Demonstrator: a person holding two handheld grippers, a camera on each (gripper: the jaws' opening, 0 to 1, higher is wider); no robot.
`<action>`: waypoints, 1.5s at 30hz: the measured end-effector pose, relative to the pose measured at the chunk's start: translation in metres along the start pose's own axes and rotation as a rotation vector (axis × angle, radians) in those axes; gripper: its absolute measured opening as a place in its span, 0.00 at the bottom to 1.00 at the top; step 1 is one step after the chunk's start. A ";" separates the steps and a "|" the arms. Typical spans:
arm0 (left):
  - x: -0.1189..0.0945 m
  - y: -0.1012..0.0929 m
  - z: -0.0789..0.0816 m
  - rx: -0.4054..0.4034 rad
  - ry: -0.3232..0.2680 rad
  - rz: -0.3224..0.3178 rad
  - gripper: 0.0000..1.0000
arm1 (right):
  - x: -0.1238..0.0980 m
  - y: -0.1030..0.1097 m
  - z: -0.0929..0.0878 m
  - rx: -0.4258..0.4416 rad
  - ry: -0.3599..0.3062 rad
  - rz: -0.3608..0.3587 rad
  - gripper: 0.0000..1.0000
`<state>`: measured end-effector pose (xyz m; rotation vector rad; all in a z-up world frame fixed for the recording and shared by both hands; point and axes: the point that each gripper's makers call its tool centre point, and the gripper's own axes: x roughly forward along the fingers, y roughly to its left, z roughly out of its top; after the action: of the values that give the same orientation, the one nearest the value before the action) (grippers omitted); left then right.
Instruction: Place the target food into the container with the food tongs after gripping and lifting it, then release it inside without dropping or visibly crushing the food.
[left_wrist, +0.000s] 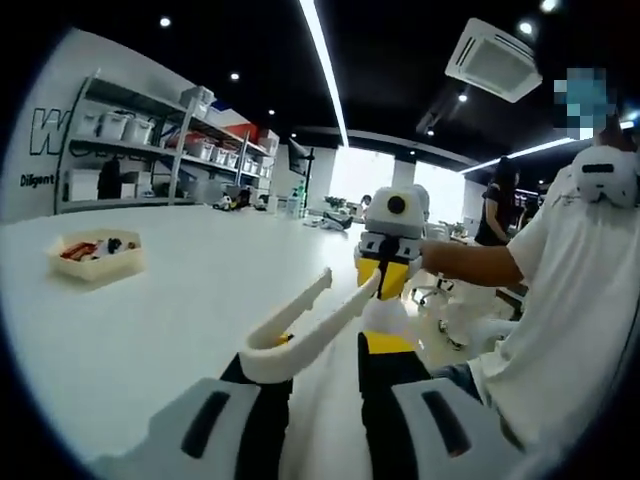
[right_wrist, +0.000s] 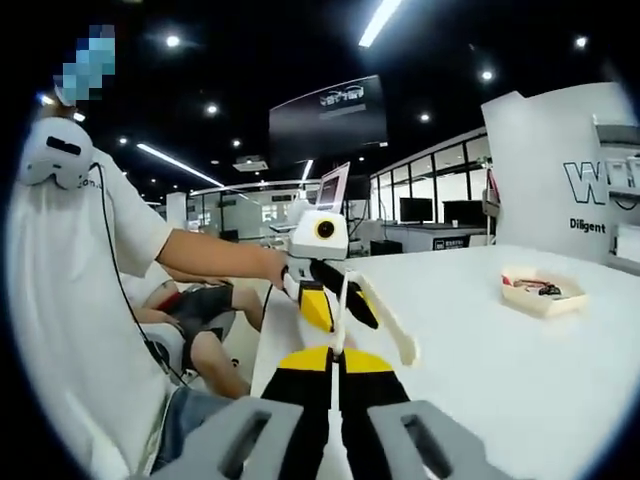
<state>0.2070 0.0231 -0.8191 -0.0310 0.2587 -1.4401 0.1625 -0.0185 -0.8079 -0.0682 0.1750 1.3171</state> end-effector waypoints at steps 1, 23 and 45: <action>-0.001 0.003 0.001 -0.012 -0.006 0.008 0.24 | 0.000 0.000 0.000 0.002 -0.002 0.006 0.00; -0.005 0.033 -0.018 0.042 0.088 0.112 0.22 | -0.002 -0.031 -0.028 -0.056 0.138 -0.038 0.00; -0.005 0.053 -0.041 0.120 0.236 0.190 0.24 | 0.000 -0.070 -0.051 -0.127 0.279 -0.153 0.00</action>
<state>0.2500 0.0411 -0.8670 0.2563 0.3582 -1.2676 0.2254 -0.0437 -0.8619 -0.3680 0.3172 1.1614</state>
